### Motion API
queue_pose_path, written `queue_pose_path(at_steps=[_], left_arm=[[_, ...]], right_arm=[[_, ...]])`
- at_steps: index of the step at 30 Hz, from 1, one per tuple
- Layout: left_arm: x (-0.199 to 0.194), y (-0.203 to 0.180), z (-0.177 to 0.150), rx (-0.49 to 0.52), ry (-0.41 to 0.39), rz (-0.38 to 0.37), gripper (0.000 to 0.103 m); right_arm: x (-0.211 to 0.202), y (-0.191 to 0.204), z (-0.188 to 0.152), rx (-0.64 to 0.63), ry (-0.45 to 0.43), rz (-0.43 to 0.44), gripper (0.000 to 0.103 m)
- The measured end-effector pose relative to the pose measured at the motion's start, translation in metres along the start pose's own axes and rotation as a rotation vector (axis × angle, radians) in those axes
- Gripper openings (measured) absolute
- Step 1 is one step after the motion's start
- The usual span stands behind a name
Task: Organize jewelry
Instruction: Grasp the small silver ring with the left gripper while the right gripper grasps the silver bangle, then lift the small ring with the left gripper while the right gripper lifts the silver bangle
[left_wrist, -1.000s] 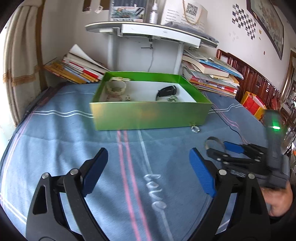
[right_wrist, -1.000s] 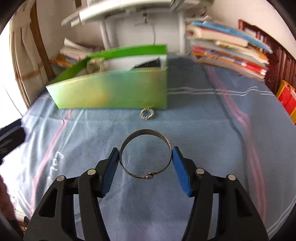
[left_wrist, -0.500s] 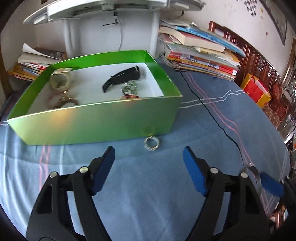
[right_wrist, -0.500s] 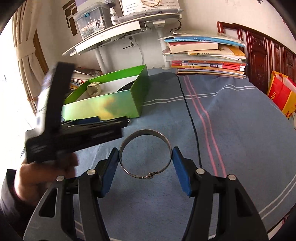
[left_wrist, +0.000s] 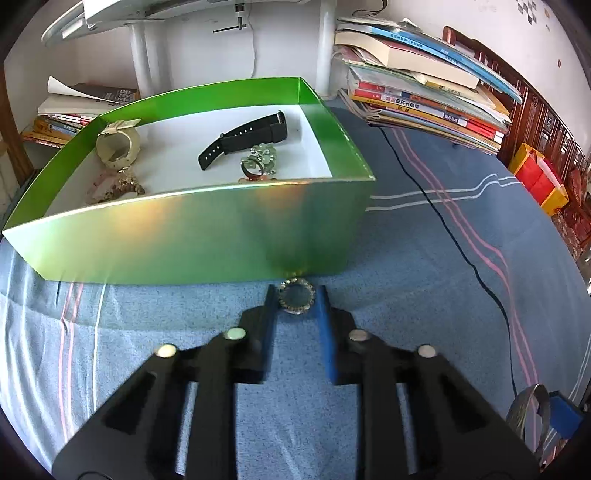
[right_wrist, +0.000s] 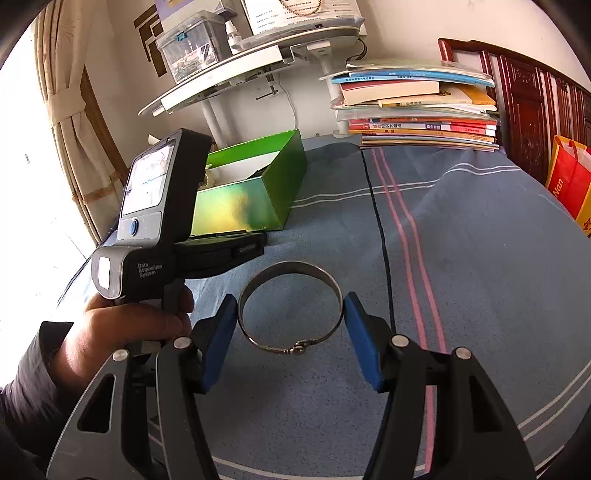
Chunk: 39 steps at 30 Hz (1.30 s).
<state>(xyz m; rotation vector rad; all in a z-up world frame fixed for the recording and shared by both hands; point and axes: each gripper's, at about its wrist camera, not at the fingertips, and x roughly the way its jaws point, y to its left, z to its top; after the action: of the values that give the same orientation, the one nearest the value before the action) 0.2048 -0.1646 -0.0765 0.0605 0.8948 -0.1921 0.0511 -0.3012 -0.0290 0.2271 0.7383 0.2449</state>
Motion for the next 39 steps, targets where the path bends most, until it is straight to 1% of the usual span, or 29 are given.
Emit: queue_pose_path(at_steps=[4, 7, 10, 14, 19, 22, 27, 33, 39], left_arm=[[-0.003, 0.001, -0.004, 0.005, -0.006, -0.024, 0.020], [-0.019, 0.002, -0.010, 0.025, -0.052, -0.029, 0.019], [-0.043, 0.009, -0.019, 0.025, -0.091, -0.040, 0.019], [-0.086, 0.036, -0.036, 0.001, -0.150, -0.060, 0.020], [-0.131, 0.078, -0.057, -0.026, -0.204, -0.032, 0.019], [-0.154, 0.105, -0.071, -0.048, -0.239, 0.006, 0.019], [-0.174, 0.136, -0.086, -0.072, -0.258, 0.040, 0.019], [-0.187, 0.151, -0.092, -0.067, -0.284, 0.027, 0.020], [-0.192, 0.157, -0.097, -0.055, -0.289, 0.005, 0.020]], right_arm=[[-0.003, 0.003, -0.001, -0.007, -0.005, 0.006, 0.058], [-0.005, 0.008, 0.000, -0.015, -0.008, 0.008, 0.058], [-0.007, 0.015, 0.000, -0.026, -0.016, 0.005, 0.058], [-0.008, 0.023, -0.001, -0.032, -0.024, -0.001, 0.058], [-0.010, 0.041, 0.002, -0.060, -0.032, 0.001, 0.058], [-0.011, 0.057, 0.003, -0.077, -0.045, 0.003, 0.058], [-0.012, 0.086, 0.005, -0.106, -0.075, 0.012, 0.058], [-0.011, 0.109, 0.007, -0.115, -0.096, -0.012, 0.058], [-0.016, 0.116, 0.004, -0.102, -0.114, -0.040, 0.058]])
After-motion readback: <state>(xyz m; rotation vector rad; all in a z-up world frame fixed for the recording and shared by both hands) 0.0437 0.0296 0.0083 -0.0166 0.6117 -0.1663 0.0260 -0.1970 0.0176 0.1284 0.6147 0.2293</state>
